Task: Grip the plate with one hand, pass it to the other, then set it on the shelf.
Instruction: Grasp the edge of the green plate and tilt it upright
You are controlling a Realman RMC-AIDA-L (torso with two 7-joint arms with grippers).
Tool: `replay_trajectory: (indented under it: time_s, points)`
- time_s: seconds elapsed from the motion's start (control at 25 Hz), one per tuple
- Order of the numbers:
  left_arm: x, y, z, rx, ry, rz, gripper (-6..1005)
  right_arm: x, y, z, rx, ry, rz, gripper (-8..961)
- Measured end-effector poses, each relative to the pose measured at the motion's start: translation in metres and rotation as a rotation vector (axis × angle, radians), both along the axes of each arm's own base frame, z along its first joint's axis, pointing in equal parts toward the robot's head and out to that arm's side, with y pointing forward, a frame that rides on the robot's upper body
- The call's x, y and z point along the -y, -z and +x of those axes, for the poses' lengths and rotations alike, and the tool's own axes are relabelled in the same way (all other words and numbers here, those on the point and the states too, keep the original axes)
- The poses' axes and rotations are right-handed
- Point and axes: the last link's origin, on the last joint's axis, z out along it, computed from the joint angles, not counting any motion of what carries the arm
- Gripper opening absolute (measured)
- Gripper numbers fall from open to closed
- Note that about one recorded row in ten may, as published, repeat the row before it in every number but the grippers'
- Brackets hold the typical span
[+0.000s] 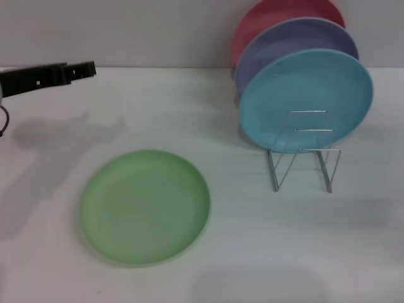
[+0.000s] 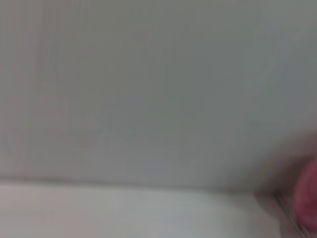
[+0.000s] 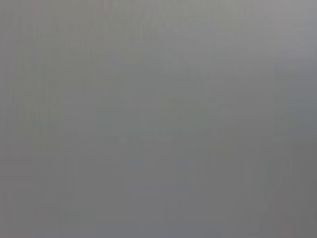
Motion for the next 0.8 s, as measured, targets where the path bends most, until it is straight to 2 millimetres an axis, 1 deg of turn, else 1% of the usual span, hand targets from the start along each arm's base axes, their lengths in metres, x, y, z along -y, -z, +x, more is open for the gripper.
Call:
replay_trajectory:
  time_s: [0.12,0.28,0.32,0.36,0.48,0.6,0.8]
  points:
    - [0.007,-0.007,-0.004,0.032,-0.070,-0.102,845,-0.002,-0.003,-0.001,0.004,-0.005,0.004,730]
    - [0.018,-0.008,-0.013,0.055,-0.150,-0.210,844,-0.007,-0.008,-0.003,0.010,-0.014,0.008,730]
    - [0.022,-0.008,-0.017,0.053,-0.188,-0.249,844,-0.010,-0.010,-0.004,0.014,-0.017,0.009,730]
    - [0.022,-0.008,-0.017,0.053,-0.188,-0.249,844,-0.010,-0.010,-0.004,0.014,-0.017,0.009,730]
    - [0.028,-0.005,-0.022,0.003,-0.264,-0.315,843,-0.014,-0.013,-0.007,0.019,-0.025,0.011,730]
    - [0.029,-0.001,-0.023,-0.044,-0.307,-0.360,843,-0.017,-0.015,-0.010,0.022,-0.035,0.014,729]
    - [0.025,0.012,-0.024,-0.067,-0.346,-0.432,842,-0.021,-0.016,-0.014,0.025,-0.047,0.016,729]
